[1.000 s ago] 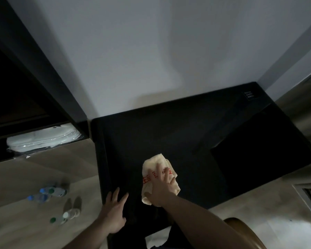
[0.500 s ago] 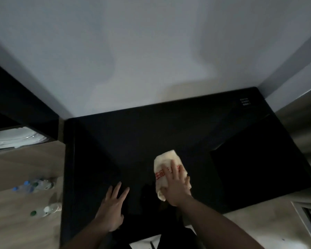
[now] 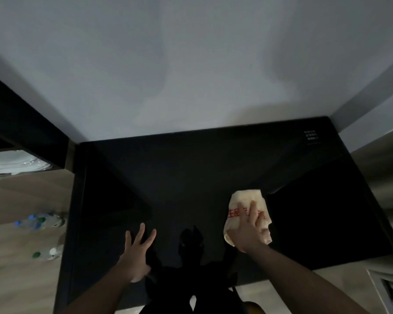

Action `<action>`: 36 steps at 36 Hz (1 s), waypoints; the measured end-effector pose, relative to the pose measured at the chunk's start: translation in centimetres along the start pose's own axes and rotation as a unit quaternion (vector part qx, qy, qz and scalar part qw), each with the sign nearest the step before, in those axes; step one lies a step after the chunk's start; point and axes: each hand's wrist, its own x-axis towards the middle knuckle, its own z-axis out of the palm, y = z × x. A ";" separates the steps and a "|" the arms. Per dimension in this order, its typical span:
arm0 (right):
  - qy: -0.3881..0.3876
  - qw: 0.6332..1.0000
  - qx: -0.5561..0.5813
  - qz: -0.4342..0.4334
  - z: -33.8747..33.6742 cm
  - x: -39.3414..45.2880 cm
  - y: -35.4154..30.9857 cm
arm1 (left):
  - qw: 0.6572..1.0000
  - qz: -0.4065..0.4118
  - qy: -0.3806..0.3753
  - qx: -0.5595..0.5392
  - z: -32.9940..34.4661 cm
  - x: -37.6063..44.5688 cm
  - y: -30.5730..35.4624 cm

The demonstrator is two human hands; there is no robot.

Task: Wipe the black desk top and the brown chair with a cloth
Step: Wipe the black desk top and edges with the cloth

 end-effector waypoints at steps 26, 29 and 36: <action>-0.020 0.999 0.022 0.025 1.6 -0.2 -1.2 | 0.994 0.056 0.033 0.093 0.1 -0.1 6.9; -0.033 0.999 0.030 0.011 0.6 1.2 0.7 | 0.992 0.055 0.033 0.105 0.2 0.6 9.2; -0.034 0.999 0.013 -0.007 -3.8 4.5 7.6 | 0.993 0.061 0.052 0.093 1.0 2.9 16.8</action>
